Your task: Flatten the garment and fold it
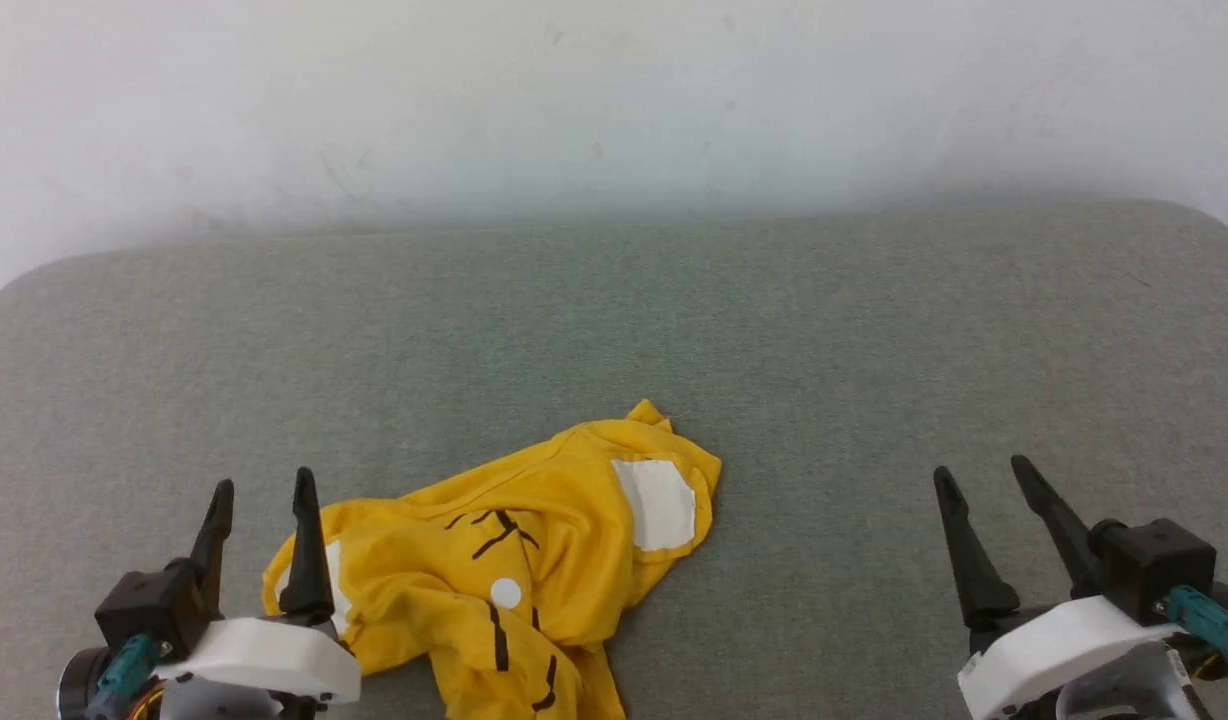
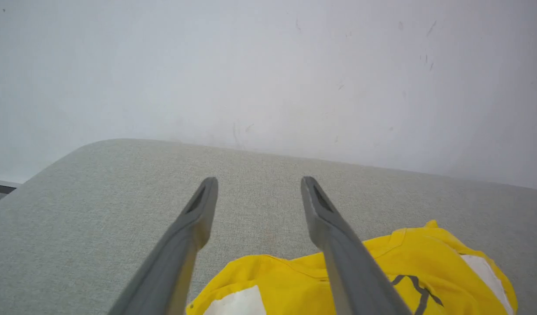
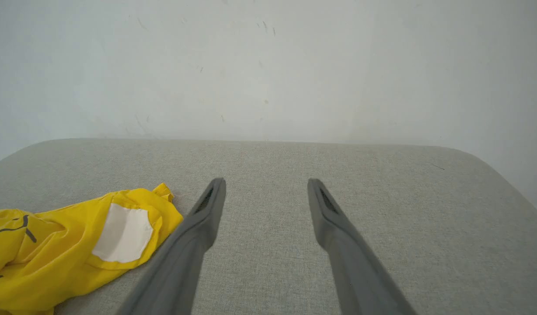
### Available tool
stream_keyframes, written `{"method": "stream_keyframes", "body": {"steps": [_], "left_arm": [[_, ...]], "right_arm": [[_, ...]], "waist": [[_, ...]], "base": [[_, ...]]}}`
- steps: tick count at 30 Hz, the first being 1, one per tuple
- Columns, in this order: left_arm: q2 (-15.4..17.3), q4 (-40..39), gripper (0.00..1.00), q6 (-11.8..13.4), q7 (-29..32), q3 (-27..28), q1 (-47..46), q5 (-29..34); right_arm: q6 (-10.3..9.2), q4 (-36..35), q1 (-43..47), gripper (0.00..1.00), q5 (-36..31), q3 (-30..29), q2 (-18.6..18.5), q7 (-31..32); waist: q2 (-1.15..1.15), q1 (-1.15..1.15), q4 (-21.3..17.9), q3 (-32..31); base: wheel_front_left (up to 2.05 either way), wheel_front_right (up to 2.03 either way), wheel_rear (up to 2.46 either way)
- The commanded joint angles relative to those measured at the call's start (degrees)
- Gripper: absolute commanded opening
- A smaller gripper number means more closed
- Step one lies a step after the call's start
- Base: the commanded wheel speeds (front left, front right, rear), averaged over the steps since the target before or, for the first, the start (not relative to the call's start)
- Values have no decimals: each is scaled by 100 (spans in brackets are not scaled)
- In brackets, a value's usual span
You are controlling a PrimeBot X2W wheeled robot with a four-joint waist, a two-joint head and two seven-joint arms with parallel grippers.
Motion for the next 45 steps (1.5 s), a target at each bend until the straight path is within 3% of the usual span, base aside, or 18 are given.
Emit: {"method": "stream_keyframes", "body": {"steps": [1, 8, 14, 25, 26, 27, 28, 29, 37, 41, 45], "left_arm": [[-41, -71, 100, -51, -88, -9, 13, 113], [-460, -502, 100, -137, -191, -125, 85, 493], [-837, -534, 100, -361, -194, -254, -51, 716], [-1342, -461, 100, -665, -195, -203, -303, 998], [-1369, -458, 100, -687, -195, -183, -316, 1013], [-1394, -447, 100, -705, -195, -163, -321, 1026], [-1415, -435, 100, -720, -195, -138, -317, 1036], [-1432, -427, 100, -730, -195, -110, -308, 1046], [-1498, -360, 100, -771, -195, 118, -171, 1091], [-1510, -366, 100, -801, -195, 232, -67, 1132], [-1515, -368, 100, -826, -195, 342, 34, 1168]], "right_arm": [[-5, 78, -101, 100, 67, 26, -23, 68], [-5, 1212, -877, 100, 646, 459, -522, 1122], [-5, 2269, -1858, 100, 1439, 1295, -857, 1943], [-5, 3948, -3211, 100, 2266, 2327, -1033, 2338], [-5, 4098, -3244, 92, 2368, 2460, -1047, 2481], [-5, 4217, -3261, 51, 2467, 2598, -1072, 2624], [-5, 4290, -3262, 33, 2608, 2710, -1081, 2743], [-5, 4312, -3262, 0, 2759, 2789, -1096, 2807], [-5, 3678, -3309, 0, 3173, 2992, -1654, 2353], [-5, 2943, -3158, 0, 3169, 2486, -2252, 2157], [-5, 2374, -2658, 0, 2999, 1558, -2803, 2493]], "waist": [[0, 1, 99, -30], [0, 1, 451, 145], [0, 1, 895, 332], [0, 1, 1398, 691], [0, 1, 1418, 719], [0, 1, 1433, 735], [0, 1, 1438, 744], [0, 1, 1434, 751], [0, 1, 1171, 615], [0, 1, 912, 456], [0, 1, 625, 363]], "base": [[0, 0, 0], [0, 0, 0], [0, 0, 0], [0, 0, 0], [0, 0, 0], [0, 0, 0], [0, 0, 0], [0, 0, 0], [0, 0, 0], [0, 0, 0], [0, 0, 0]]}}
